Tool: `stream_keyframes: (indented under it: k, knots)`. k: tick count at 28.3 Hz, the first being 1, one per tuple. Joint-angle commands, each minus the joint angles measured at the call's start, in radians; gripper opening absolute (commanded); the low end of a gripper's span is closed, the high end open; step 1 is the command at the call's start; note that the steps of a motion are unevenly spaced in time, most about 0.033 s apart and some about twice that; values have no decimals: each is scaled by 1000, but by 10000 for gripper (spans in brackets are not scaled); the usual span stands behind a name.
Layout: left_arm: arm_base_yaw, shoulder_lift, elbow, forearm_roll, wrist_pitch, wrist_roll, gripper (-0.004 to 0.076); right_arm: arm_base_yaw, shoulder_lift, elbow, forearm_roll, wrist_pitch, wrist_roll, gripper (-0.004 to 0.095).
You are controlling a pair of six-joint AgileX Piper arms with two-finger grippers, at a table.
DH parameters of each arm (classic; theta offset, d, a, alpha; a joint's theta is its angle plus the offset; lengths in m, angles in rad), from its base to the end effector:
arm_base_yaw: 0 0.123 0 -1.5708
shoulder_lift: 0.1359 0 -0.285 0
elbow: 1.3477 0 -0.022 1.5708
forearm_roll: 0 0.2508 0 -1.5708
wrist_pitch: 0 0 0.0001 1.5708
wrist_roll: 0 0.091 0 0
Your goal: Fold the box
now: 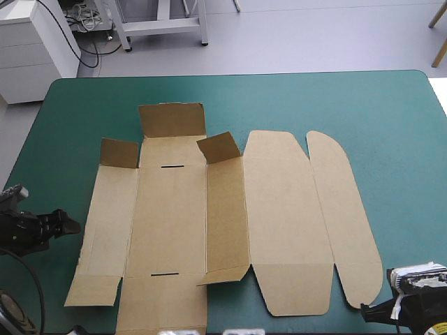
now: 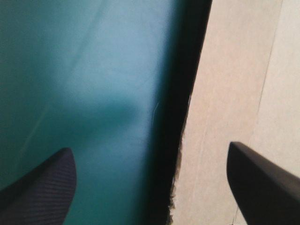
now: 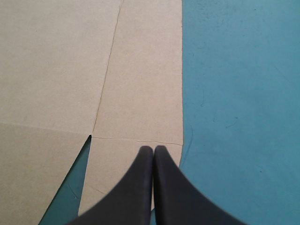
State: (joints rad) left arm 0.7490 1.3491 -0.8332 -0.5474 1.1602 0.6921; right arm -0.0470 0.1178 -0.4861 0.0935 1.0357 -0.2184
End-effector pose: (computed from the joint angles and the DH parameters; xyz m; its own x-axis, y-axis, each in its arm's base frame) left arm 0.1879 0.1154 0.2428 -0.9133 -0.3235 -0.2473 -0.2039 0.8891 -0.4099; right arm 0.0159 0.0066 0.2750 -0.5346 -0.1443 -0.8327 -0.1128 0.9887 -0.0989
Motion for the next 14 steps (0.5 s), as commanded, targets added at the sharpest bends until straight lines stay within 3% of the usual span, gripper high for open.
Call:
stream_keyframes:
  k: [1, 14]
  knots:
    - [0, -22, 35, -39, 8, 39, 620, 1, 15, -25, 0, -65, -2, -21]
    - [0, -22, 134, -112, 9, 99, 620, 1, 15, -25, 0, -65, -2, -21]
